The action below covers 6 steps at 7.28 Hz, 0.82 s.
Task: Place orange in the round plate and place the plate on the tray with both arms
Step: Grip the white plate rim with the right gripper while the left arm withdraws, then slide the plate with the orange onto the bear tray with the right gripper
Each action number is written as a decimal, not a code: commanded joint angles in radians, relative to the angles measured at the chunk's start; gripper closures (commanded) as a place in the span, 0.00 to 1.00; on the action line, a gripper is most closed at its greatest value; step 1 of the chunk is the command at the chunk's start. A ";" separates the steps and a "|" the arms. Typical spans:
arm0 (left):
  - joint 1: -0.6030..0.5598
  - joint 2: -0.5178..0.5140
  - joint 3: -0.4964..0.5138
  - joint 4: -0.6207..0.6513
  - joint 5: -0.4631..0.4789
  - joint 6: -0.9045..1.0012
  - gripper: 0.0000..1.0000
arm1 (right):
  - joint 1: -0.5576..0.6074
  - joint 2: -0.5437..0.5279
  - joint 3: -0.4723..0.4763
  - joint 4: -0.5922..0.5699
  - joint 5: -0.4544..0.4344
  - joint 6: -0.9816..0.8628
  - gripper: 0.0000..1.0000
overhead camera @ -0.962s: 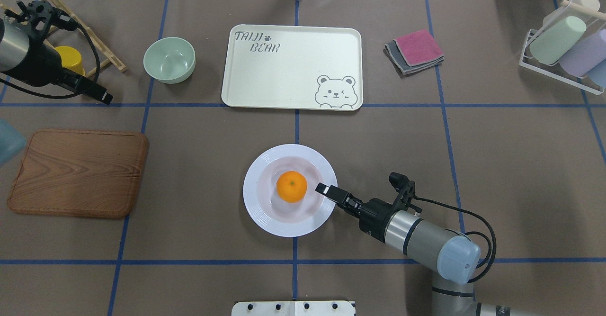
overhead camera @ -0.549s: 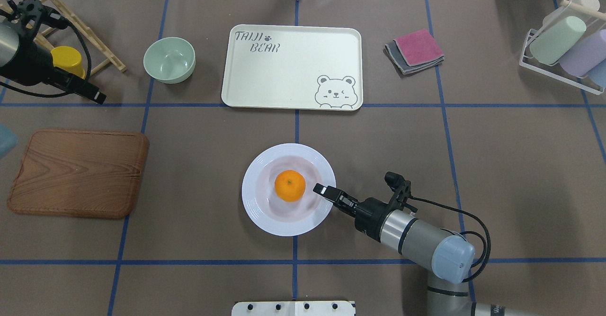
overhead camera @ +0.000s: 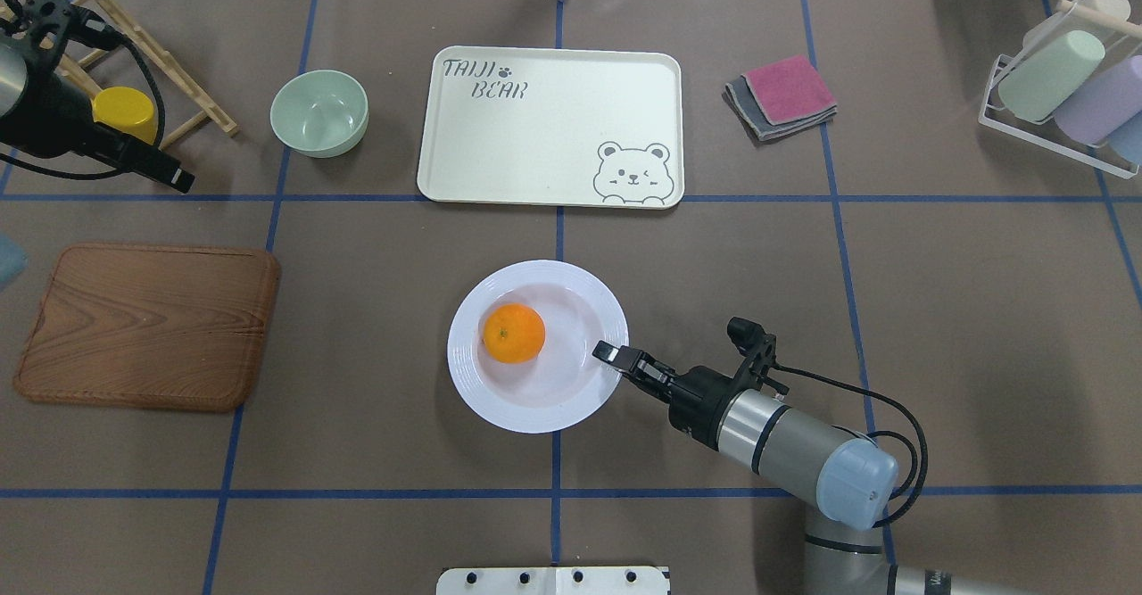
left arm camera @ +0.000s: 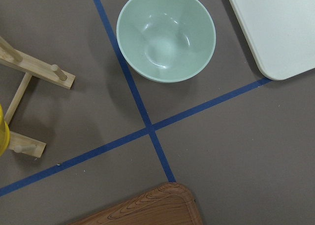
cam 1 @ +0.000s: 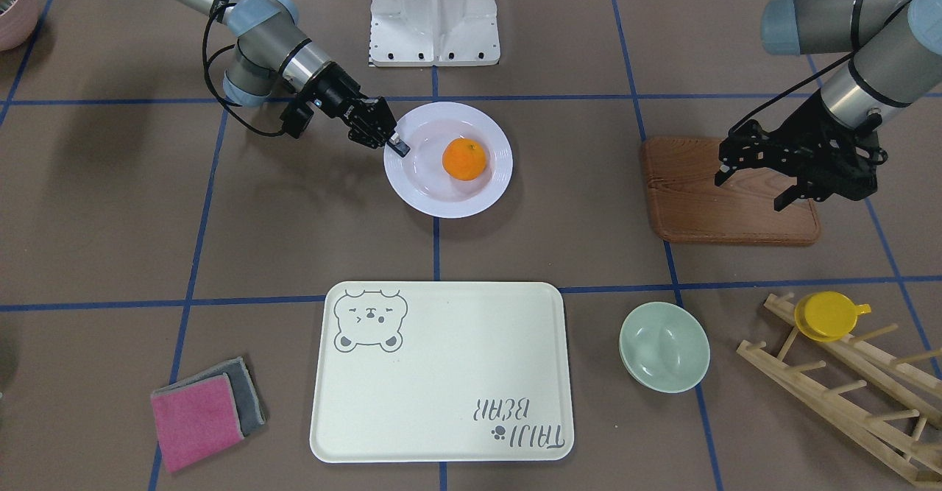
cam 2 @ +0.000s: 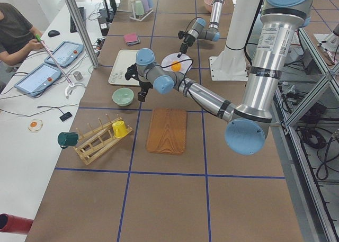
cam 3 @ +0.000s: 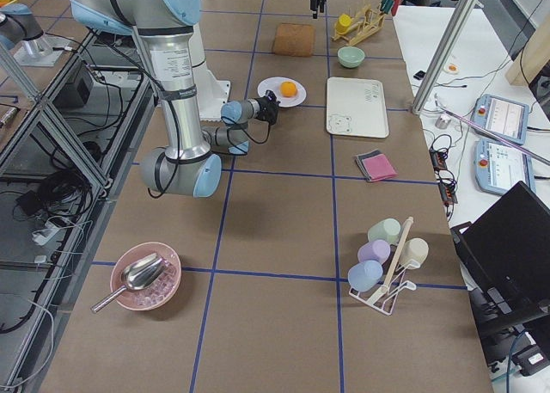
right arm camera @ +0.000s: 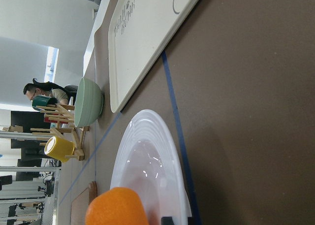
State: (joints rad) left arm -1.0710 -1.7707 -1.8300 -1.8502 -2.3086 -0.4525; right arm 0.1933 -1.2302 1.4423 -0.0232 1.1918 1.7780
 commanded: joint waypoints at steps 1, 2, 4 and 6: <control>-0.004 0.001 0.000 0.000 0.000 0.000 0.01 | 0.014 0.001 0.013 0.000 -0.029 0.001 1.00; -0.021 0.002 0.000 0.000 0.000 0.000 0.01 | 0.049 0.015 0.012 -0.004 -0.038 0.001 1.00; -0.044 0.017 -0.005 0.000 0.000 0.000 0.01 | 0.160 0.093 -0.047 -0.026 -0.040 0.044 1.00; -0.069 0.056 -0.034 0.000 0.000 0.002 0.01 | 0.272 0.255 -0.197 -0.206 -0.038 0.142 0.99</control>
State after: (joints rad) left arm -1.1235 -1.7391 -1.8438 -1.8506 -2.3086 -0.4515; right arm 0.3947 -1.0841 1.3408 -0.1221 1.1526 1.8715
